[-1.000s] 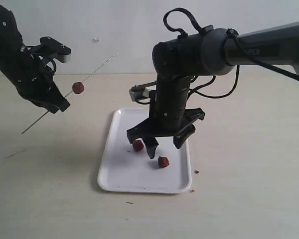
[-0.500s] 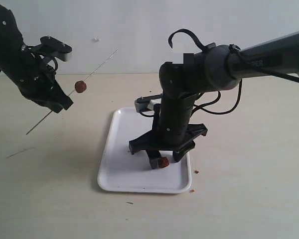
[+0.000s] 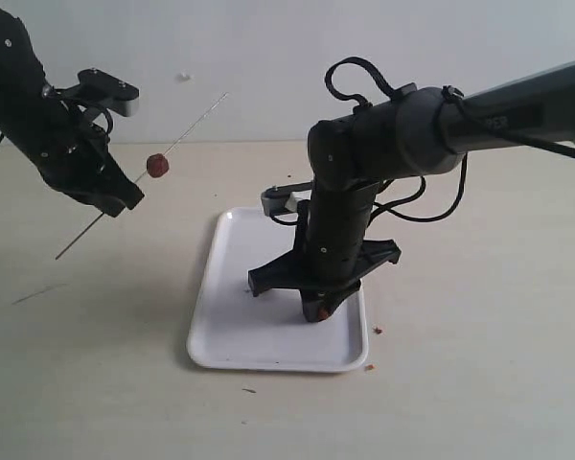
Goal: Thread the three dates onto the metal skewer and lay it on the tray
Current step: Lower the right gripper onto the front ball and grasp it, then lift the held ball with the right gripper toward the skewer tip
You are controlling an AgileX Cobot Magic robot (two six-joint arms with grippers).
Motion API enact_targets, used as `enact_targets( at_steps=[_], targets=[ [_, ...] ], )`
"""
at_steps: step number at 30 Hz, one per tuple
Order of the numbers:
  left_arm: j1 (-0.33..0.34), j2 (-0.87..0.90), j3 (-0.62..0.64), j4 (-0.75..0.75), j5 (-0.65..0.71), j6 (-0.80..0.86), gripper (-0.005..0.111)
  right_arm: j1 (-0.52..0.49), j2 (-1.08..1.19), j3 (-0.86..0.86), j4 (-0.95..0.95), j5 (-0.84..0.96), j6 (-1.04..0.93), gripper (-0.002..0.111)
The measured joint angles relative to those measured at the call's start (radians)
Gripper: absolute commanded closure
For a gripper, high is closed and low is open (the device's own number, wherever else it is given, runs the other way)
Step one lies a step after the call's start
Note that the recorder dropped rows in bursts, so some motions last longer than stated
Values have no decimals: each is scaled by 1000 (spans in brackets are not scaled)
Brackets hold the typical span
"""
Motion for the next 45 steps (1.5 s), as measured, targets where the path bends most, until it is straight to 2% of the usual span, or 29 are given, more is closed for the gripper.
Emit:
enact_targets(
  at_steps=[12, 21, 24, 29, 37, 45],
  targets=[
    [0, 0, 0, -28, -2, 0, 107, -13, -53, 12, 4, -49, 0, 95],
    [0, 0, 0, -97, -5, 13, 107, -142, -186, 12, 21, -119, 12, 95],
    [0, 0, 0, -208, 2, 93, 107, -195, -202, 12, 82, -173, 19, 95],
    [-25, 0, 0, -387, 91, 279, 107, -286, -210, 12, 241, -264, -58, 95],
    [-123, 50, -2, -413, 121, 354, 107, -398, -210, 12, 582, -283, -331, 95],
    [-150, 60, -2, -422, 121, 341, 107, -473, -210, 12, 685, -302, -410, 95]
  ],
)
